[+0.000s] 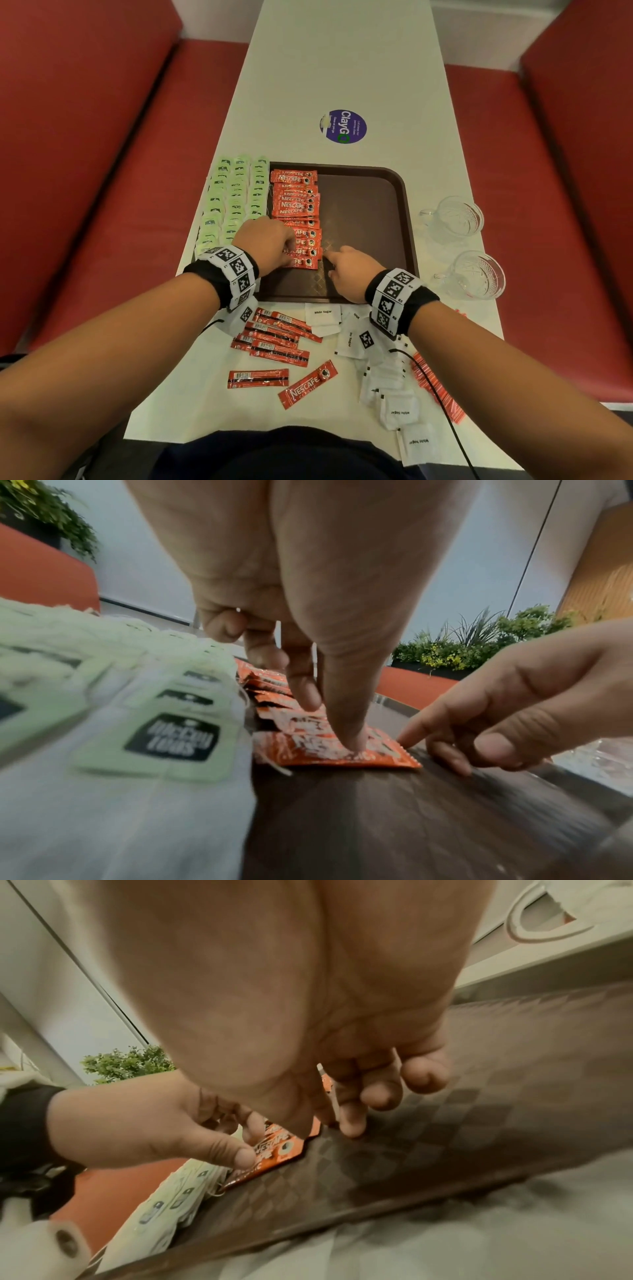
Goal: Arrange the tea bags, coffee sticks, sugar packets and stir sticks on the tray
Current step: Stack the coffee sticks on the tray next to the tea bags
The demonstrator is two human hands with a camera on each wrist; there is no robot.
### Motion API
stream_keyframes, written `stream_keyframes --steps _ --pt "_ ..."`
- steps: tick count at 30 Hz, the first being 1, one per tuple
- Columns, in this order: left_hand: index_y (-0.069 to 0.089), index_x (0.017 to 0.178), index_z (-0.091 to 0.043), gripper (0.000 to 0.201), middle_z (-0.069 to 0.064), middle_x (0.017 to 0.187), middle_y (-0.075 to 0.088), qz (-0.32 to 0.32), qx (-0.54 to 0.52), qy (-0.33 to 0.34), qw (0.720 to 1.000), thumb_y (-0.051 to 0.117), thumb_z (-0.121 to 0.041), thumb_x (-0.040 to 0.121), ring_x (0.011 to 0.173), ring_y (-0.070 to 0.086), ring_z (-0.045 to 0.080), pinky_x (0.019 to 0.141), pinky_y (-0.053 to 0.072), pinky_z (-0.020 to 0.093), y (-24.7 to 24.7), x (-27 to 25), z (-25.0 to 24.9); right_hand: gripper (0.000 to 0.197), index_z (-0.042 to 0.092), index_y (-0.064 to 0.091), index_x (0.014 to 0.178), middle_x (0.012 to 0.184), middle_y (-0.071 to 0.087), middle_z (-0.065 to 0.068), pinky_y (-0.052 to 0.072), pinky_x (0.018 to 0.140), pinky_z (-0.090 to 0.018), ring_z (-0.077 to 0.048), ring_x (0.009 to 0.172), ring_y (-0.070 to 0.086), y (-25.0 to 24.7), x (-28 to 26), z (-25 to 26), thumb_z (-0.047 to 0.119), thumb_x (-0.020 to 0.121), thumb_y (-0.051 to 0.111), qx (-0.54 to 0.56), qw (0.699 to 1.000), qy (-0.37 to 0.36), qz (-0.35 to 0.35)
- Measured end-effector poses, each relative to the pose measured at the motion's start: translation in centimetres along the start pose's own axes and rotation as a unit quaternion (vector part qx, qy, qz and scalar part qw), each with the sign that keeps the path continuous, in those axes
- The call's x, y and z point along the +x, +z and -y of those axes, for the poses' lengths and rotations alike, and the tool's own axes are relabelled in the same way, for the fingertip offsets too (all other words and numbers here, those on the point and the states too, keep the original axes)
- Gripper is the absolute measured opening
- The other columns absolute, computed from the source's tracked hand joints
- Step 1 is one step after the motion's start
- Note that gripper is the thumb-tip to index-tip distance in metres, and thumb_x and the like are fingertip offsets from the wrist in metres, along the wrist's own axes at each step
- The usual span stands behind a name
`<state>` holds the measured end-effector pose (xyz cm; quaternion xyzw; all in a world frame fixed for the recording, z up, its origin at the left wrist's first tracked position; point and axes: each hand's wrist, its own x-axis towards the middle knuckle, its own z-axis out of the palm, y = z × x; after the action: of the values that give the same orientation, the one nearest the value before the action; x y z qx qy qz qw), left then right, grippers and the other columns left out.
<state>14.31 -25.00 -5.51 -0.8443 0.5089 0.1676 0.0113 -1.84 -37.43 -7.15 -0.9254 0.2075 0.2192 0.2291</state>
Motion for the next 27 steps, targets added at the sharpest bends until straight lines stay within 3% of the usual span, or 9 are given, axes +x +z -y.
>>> stream_keyframes --steps 8,17,23,27 --pt "0.071 0.095 -0.033 0.015 -0.008 0.096 0.068 0.045 0.022 0.007 0.999 0.075 -0.040 0.082 0.097 0.060 0.017 0.084 0.050 0.034 0.5 1.0 -0.6 0.040 0.016 0.047 0.138 0.124 0.052 -0.009 0.052 0.095 -0.044 -0.030 0.111 0.058 0.1 0.8 0.5 0.027 0.100 0.046 -0.013 1.000 0.009 0.004" --pt "0.069 0.096 -0.032 0.015 -0.012 0.092 0.064 0.009 -0.032 0.053 0.998 0.071 -0.043 0.085 0.091 0.056 0.012 0.080 0.047 0.032 -0.8 -1.4 -1.1 0.045 0.018 0.047 0.137 0.121 0.056 -0.006 0.051 0.092 -0.039 -0.026 0.109 0.059 -0.1 -1.8 0.6 0.034 0.096 0.056 -0.004 1.000 -0.001 -0.012" --pt "0.070 0.099 -0.035 0.015 -0.019 0.089 0.064 0.091 -0.019 0.117 0.989 0.069 -0.044 0.088 0.083 0.057 0.004 0.074 0.045 0.023 0.1 -6.6 -0.3 0.034 0.018 0.058 0.120 0.111 0.056 -0.001 0.052 0.087 -0.038 -0.022 0.101 0.058 1.0 -4.8 1.8 0.036 0.092 0.061 -0.030 0.997 -0.068 -0.014" --pt "0.071 0.101 -0.035 0.022 -0.017 0.104 0.065 0.021 0.019 0.177 0.984 0.072 -0.048 0.083 0.093 0.053 0.009 0.079 0.042 0.026 1.6 -8.5 0.2 0.040 0.022 0.060 0.120 0.115 0.051 0.000 0.050 0.089 -0.039 -0.020 0.105 0.052 2.4 -5.5 3.2 0.043 0.087 0.067 -0.047 0.993 -0.099 -0.034"
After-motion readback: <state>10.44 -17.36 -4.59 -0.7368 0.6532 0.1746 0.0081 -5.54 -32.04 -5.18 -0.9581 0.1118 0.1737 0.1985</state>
